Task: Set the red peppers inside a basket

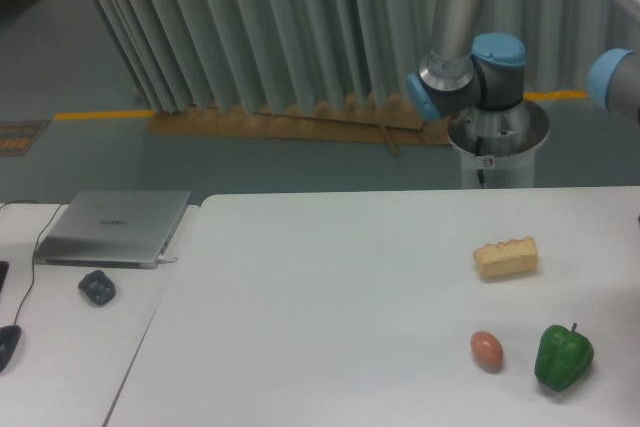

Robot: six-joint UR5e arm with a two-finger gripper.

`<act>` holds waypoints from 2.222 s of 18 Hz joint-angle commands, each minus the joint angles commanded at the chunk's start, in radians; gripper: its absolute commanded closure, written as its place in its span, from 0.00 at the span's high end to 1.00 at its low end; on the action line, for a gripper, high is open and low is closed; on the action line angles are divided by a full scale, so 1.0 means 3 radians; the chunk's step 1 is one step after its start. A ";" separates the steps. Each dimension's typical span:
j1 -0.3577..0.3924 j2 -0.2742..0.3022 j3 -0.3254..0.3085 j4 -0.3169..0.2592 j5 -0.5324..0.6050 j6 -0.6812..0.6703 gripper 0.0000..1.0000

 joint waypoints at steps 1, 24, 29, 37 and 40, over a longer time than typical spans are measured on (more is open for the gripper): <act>0.0025 -0.0036 0.0005 0.0041 0.0005 0.0036 0.42; 0.0230 -0.0297 0.0015 0.0358 0.0199 0.0200 1.00; 0.0006 -0.0047 -0.0102 0.0160 0.0179 0.0129 1.00; -0.0526 0.0255 -0.0373 -0.0500 -0.0086 -0.0184 1.00; -0.0552 0.0286 -0.0389 -0.0521 -0.0388 -0.0178 1.00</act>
